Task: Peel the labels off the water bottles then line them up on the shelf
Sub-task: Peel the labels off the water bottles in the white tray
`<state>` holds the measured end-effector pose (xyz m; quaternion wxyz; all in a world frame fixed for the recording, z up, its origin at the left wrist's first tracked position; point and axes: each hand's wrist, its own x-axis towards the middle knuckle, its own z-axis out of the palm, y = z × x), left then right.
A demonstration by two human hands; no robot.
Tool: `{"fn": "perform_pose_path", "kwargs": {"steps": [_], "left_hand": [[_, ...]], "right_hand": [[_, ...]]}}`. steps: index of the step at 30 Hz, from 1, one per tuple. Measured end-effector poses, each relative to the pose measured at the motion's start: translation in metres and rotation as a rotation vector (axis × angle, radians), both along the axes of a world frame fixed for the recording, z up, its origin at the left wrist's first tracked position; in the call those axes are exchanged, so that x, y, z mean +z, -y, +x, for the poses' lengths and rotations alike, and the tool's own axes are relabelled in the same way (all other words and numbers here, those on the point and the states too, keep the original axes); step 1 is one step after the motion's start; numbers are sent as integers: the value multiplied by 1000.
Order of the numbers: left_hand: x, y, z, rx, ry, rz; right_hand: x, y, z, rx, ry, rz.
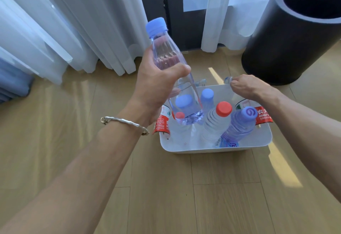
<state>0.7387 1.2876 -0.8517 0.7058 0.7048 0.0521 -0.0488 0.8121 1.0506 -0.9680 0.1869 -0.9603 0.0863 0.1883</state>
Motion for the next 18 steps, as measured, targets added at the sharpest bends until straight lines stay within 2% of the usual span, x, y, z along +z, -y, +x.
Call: {"fn": "perform_pose_path", "kwargs": {"steps": [12,18], "left_hand": [[-2,20,3,-33,25,-44],[-2,33,1,-70,30,-1]], "right_hand": [[8,0,-5,50,-59,43],[11,0,-5,59,-25,-12]]}}
